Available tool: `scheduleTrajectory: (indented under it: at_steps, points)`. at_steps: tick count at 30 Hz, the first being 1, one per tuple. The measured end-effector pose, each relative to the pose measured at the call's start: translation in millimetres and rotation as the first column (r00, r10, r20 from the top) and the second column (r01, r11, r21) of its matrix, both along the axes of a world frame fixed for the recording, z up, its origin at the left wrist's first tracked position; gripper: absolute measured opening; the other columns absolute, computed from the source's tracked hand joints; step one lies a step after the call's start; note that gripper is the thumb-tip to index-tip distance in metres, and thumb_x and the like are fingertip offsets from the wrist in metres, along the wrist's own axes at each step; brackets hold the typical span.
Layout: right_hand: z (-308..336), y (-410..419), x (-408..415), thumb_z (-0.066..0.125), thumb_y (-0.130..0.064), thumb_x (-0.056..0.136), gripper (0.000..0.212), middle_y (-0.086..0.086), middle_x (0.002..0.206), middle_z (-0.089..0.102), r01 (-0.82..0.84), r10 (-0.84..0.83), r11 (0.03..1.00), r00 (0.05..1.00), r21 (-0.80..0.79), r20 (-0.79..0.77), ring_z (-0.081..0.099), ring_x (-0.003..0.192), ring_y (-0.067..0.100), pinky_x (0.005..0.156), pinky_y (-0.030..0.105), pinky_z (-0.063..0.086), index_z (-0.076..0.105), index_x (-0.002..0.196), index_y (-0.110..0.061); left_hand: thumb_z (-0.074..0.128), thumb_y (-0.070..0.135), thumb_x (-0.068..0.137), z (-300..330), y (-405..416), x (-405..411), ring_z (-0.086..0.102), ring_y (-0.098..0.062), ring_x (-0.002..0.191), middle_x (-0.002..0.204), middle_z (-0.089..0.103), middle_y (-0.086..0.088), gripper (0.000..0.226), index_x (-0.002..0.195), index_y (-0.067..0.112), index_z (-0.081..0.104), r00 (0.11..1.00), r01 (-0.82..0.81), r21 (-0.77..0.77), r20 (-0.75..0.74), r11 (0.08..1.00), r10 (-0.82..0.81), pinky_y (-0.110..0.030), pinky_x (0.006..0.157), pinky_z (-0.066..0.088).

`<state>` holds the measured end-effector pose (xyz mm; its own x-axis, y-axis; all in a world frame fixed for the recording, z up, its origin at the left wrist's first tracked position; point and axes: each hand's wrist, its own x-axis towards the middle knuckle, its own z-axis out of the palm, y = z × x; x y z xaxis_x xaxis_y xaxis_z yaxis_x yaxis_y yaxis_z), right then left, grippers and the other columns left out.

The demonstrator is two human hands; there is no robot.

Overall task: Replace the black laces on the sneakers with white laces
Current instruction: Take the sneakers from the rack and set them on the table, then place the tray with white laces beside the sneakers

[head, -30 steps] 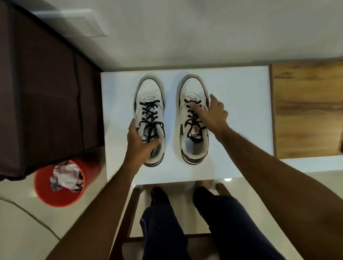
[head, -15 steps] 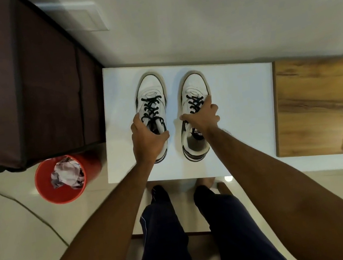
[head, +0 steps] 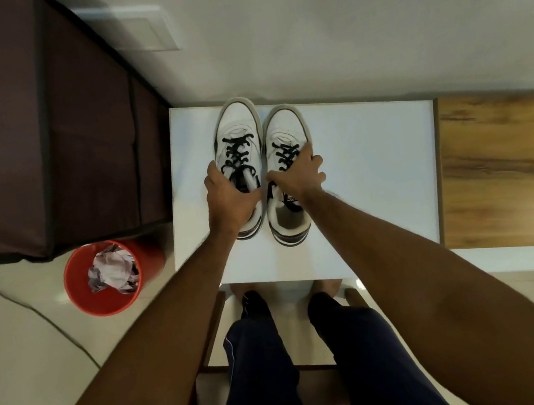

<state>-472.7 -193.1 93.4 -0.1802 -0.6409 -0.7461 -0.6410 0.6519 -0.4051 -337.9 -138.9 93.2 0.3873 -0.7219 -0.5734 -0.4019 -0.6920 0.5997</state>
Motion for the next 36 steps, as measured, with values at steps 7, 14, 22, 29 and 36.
scheduleTrajectory:
  at_steps: [7,14,22,29,36]
  points:
    - [46,38,21,0.061,-0.034,0.094,0.05,0.012,0.138,0.048,-0.423,0.335,0.797,0.903,-0.431,-0.268,0.047,0.123,0.035,0.1,0.052,0.042,0.048,0.137,-0.012,0.066,0.02,0.095,27,91,51,0.048,-0.022,0.135,0.144,0.054,-0.004,0.047,0.14,0.018,0.053,1.0,-0.016,-0.124,0.019,0.992,0.018,-0.035,0.113,0.037]
    - [87,120,138,0.057,0.001,0.09,0.027,0.0,0.101,0.064,-0.601,0.749,0.652,0.606,-0.463,0.268,0.062,0.092,0.016,0.085,0.026,0.049,0.065,0.113,-0.013,0.056,0.002,0.094,66,166,166,0.071,-0.013,0.091,0.094,0.073,-0.003,0.016,0.094,0.013,0.068,0.773,-0.635,-0.161,-0.118,0.756,0.624,-0.03,0.089,0.055]
    - [87,152,264,0.057,0.001,0.095,0.044,0.001,0.125,0.057,-0.704,0.749,0.65,0.534,-0.284,0.392,0.056,0.113,0.015,0.098,0.027,0.045,0.05,0.137,-0.01,0.05,0.008,0.101,64,148,259,0.061,-0.013,0.091,0.095,0.061,0.004,0.015,0.112,0.014,0.058,0.441,-0.895,-0.17,-0.474,0.412,0.762,-0.025,0.081,0.049]
    - [45,135,279,0.061,-0.006,0.096,0.037,0.003,0.125,0.062,-0.574,0.599,0.798,0.718,-0.186,0.355,0.062,0.106,0.015,0.104,0.049,0.051,0.053,0.131,-0.015,0.068,0.022,0.096,37,113,272,0.063,-0.021,0.099,0.112,0.065,-0.014,0.032,0.121,0.013,0.049,0.462,-0.886,-0.234,-0.512,0.4,0.724,-0.036,0.088,0.05]
    - [36,130,282,0.058,-0.011,0.1,0.036,0.013,0.133,0.061,-0.526,0.504,0.848,0.763,-0.065,0.404,0.061,0.12,0.024,0.109,0.043,0.047,0.052,0.136,-0.012,0.069,0.024,0.094,35,104,287,0.074,-0.024,0.077,0.093,0.072,-0.01,0.027,0.111,0.013,0.052,0.503,-0.864,-0.241,-0.458,0.443,0.732,-0.035,0.055,0.059]
